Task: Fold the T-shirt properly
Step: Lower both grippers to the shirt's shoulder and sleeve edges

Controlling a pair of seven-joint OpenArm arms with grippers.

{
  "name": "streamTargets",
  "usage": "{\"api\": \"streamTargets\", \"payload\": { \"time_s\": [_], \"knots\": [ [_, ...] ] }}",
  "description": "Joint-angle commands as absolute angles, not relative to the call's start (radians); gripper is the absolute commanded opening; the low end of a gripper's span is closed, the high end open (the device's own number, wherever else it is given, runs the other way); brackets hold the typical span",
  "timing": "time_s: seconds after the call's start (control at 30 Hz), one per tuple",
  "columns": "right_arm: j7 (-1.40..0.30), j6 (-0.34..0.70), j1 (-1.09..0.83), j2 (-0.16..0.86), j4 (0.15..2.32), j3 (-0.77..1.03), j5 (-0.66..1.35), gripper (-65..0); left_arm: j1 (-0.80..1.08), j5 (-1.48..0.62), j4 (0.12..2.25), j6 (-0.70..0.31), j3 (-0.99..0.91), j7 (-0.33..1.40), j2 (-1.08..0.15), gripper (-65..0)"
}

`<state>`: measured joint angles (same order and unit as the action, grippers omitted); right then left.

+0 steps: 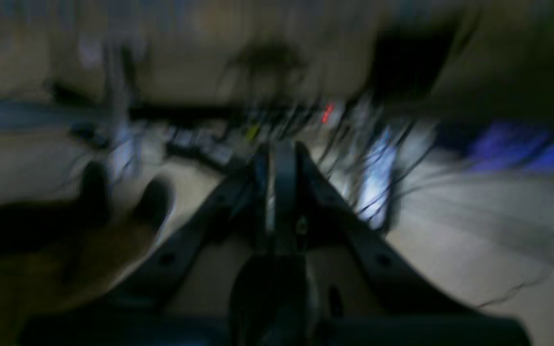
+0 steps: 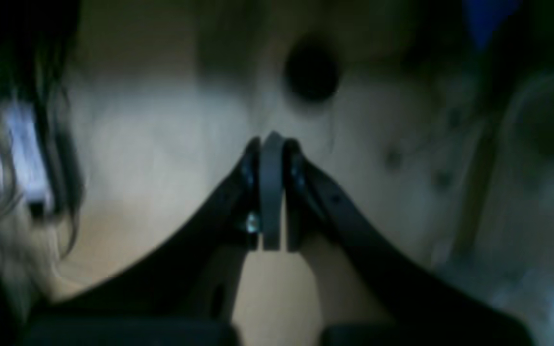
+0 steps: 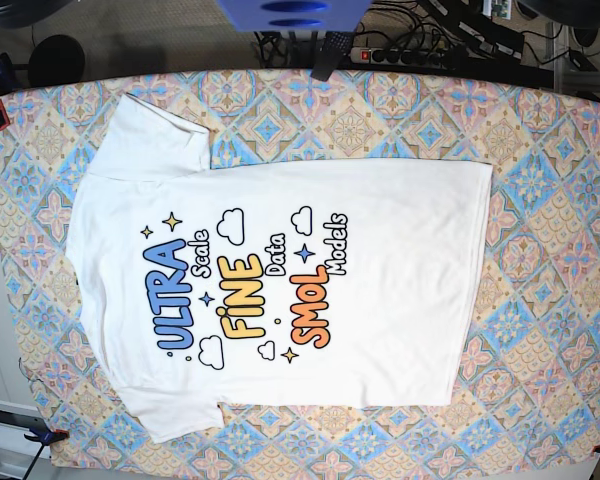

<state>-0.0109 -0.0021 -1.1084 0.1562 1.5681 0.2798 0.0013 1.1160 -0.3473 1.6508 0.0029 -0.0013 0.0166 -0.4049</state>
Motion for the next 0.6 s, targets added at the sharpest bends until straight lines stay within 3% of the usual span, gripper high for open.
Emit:
{"api": "streamTargets", "payload": {
  "time_s": [0.0,0.27,0.57],
  "knots": [
    [-0.001,-0.004,-1.153,0.150,1.615,0.280,0.002,-65.0,1.158,-0.375,1.702,0.005,-0.002,0.005,-0.432,-63.8],
    [-0.127,-0.004,-1.164,0.148,1.880,0.220,0.019,-65.0,1.069,-0.641,1.816,0.007,-0.076,0.036,-0.461,-62.4],
    [-0.260,-0.004,-1.036,0.153,1.920,0.171,0.317,-65.0,0.831,-0.972,1.799,0.007,-0.205,0.311,-0.458,-43.3]
  ]
}}
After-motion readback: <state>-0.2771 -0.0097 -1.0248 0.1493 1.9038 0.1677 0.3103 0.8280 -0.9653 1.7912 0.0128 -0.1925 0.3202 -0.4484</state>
